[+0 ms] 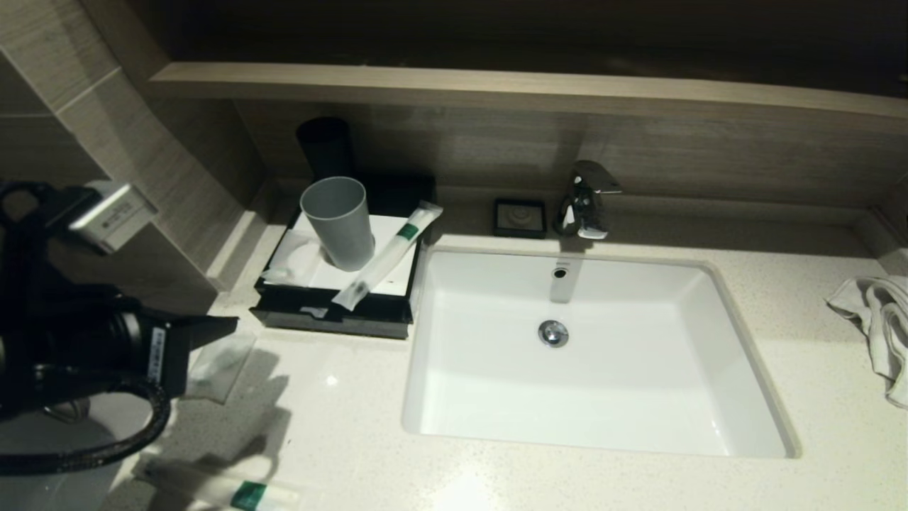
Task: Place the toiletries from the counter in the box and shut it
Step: Open the drawer
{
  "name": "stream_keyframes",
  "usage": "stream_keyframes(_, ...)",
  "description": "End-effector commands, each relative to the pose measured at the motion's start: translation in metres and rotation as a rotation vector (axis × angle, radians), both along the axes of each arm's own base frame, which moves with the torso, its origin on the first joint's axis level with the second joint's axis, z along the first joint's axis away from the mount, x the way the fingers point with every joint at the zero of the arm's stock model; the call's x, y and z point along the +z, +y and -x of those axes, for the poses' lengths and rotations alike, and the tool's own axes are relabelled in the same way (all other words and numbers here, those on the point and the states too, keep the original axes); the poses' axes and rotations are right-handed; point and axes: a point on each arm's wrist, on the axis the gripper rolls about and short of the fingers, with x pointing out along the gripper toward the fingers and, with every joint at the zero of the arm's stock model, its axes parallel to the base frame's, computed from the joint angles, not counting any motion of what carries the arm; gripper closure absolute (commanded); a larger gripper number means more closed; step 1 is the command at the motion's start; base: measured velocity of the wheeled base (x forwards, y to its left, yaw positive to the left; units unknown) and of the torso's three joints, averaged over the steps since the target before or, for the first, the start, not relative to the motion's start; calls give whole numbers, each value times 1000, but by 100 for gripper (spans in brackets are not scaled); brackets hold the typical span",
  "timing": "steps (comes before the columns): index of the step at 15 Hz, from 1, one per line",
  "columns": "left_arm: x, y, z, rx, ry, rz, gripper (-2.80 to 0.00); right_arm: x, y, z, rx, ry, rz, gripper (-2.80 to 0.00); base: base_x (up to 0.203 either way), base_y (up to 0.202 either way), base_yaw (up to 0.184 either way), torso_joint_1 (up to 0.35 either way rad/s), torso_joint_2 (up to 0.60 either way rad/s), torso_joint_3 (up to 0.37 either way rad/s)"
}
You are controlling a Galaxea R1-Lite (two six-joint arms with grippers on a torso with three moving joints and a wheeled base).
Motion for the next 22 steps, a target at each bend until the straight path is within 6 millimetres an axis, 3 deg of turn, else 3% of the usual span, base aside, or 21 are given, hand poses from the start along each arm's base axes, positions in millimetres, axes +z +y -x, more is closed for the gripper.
stream_keyframes(1, -16, -13, -23, 31, 30, -27, 0, 0, 0, 0, 0, 0, -1, 0, 0, 0, 0, 0, 0, 0)
stream_keyframes(10, -52, -29, -62, 64, 41, 0, 0, 0, 0, 0, 0, 0, 0, 0, 0, 0, 0, 0, 0, 0)
stream_keyframes(22, -71, -41, -91, 72, 40, 12, 0, 0, 0, 0, 0, 0, -1, 0, 0, 0, 0, 0, 0, 0)
